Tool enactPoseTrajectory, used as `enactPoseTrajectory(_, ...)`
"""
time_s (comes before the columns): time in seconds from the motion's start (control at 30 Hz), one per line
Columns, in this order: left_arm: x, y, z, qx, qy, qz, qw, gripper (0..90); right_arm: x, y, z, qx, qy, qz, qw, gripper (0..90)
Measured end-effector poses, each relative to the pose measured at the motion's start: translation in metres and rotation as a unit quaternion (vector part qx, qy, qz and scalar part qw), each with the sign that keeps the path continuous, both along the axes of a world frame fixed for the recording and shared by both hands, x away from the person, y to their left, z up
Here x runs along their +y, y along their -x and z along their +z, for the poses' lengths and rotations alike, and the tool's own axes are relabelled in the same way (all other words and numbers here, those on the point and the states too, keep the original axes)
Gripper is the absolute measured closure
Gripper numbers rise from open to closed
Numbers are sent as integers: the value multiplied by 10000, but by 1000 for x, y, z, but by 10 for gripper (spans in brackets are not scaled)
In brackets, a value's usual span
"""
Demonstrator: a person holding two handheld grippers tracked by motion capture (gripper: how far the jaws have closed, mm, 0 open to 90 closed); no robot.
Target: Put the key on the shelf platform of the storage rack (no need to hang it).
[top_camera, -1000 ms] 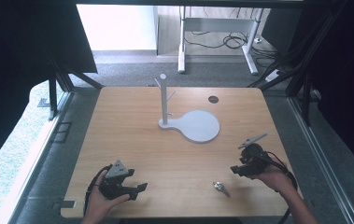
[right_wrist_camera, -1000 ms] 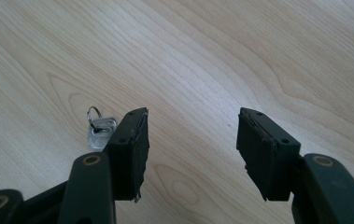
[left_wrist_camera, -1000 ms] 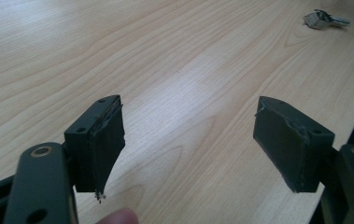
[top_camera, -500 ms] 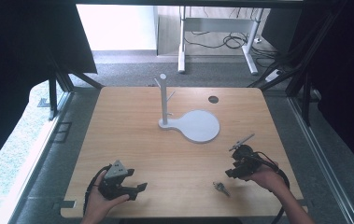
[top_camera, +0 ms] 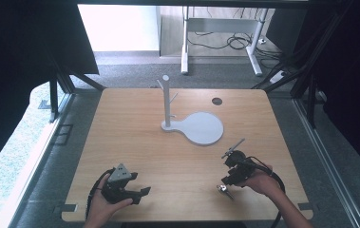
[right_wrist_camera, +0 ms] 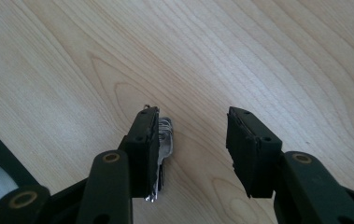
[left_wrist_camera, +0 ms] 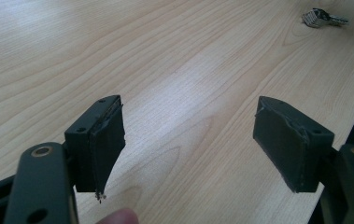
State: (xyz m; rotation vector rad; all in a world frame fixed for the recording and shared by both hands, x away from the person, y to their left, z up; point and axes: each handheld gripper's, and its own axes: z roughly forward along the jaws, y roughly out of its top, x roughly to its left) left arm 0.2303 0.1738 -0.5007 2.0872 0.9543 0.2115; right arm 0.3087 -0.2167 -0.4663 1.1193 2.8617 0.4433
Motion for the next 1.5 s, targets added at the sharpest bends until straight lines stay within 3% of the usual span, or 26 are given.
enactPoseTrajectory(0.1, 1, -1, -1, 19, -18, 11, 10000, 251, 6, 0, -1, 38, 102, 89, 9999, 554)
enactPoseTrajectory(0.9, 0, 0, 1, -19, -51, -21, 10000, 251, 29, 4, -5, 127, 228, 309, 9992, 556)
enactPoseTrajectory(1.5, 6, 0, 3, -49, 11, 62, 10000, 251, 43, 1, -25, 391, 647, 467, 9960, 737)
